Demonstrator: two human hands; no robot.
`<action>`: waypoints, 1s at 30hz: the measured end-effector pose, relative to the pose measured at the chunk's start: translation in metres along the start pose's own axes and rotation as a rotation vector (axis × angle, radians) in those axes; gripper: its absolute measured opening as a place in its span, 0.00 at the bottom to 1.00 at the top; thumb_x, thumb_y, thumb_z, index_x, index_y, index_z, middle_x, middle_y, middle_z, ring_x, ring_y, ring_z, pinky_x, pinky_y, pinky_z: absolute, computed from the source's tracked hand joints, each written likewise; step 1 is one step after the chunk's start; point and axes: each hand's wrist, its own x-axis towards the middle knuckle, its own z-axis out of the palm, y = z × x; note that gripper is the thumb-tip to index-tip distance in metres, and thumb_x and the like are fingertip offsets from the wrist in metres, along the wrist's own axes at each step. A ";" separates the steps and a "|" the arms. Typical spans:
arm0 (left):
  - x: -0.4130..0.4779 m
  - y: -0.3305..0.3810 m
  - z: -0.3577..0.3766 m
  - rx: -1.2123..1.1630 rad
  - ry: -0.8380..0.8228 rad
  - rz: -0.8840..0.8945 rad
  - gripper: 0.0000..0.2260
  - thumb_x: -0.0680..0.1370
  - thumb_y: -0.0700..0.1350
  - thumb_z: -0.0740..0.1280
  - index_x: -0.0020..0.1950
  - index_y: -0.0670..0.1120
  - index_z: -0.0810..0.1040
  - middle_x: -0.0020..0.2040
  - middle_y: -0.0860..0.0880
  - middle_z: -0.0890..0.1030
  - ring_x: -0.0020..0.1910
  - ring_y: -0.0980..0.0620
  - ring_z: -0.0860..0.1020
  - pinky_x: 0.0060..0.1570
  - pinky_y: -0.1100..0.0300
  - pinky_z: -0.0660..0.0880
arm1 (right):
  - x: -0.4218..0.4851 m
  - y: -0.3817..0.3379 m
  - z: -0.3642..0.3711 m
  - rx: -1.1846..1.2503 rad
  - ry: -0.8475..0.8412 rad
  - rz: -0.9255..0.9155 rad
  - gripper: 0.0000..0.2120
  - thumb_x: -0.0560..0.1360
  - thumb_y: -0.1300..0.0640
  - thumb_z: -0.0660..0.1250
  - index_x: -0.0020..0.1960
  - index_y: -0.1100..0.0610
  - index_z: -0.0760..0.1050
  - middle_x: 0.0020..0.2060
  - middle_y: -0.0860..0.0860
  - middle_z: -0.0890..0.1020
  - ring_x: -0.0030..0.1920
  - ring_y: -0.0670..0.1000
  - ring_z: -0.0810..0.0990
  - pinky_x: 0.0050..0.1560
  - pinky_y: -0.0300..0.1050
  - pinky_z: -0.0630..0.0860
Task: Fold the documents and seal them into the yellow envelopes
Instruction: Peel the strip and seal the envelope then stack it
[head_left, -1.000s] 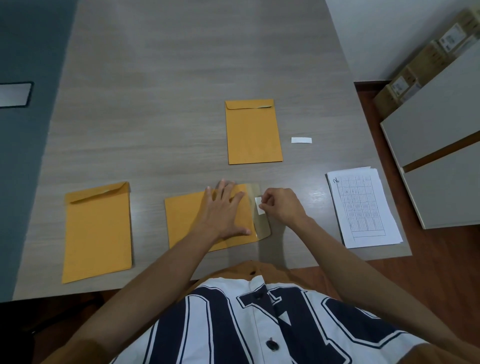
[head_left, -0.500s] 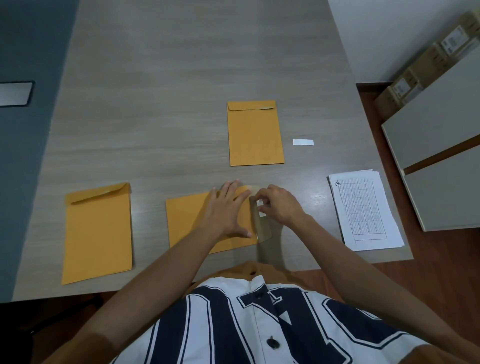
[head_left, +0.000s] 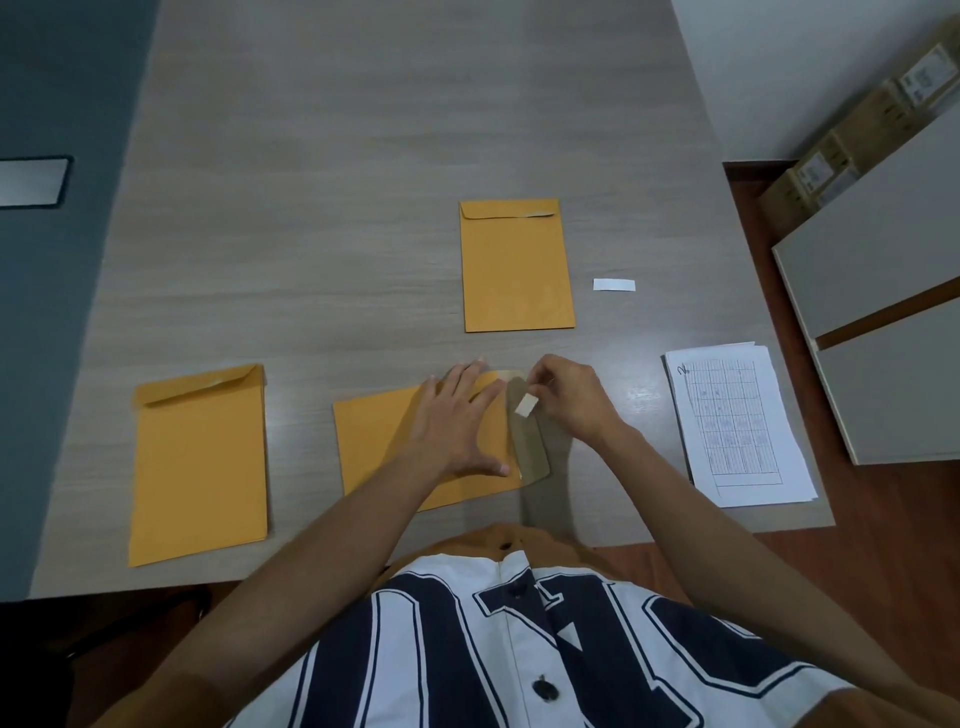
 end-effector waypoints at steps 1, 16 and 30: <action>0.001 0.000 0.000 0.001 -0.003 -0.012 0.53 0.61 0.79 0.64 0.79 0.56 0.50 0.80 0.49 0.46 0.79 0.45 0.47 0.73 0.43 0.56 | 0.002 0.001 -0.005 0.105 0.066 0.045 0.02 0.75 0.61 0.70 0.45 0.57 0.77 0.40 0.47 0.81 0.40 0.45 0.78 0.42 0.30 0.74; 0.009 -0.009 -0.002 -0.264 0.155 -0.387 0.33 0.72 0.63 0.67 0.71 0.47 0.67 0.68 0.43 0.64 0.66 0.41 0.63 0.62 0.50 0.68 | 0.051 0.039 -0.068 0.697 0.571 0.708 0.10 0.70 0.63 0.70 0.50 0.55 0.79 0.47 0.53 0.82 0.40 0.52 0.85 0.44 0.46 0.82; -0.005 -0.016 -0.001 -0.464 0.128 -0.459 0.25 0.76 0.48 0.71 0.71 0.46 0.69 0.69 0.43 0.60 0.65 0.41 0.68 0.59 0.50 0.73 | -0.005 -0.013 0.011 -0.098 -0.070 0.074 0.45 0.62 0.49 0.81 0.75 0.51 0.64 0.68 0.51 0.71 0.66 0.56 0.68 0.66 0.50 0.69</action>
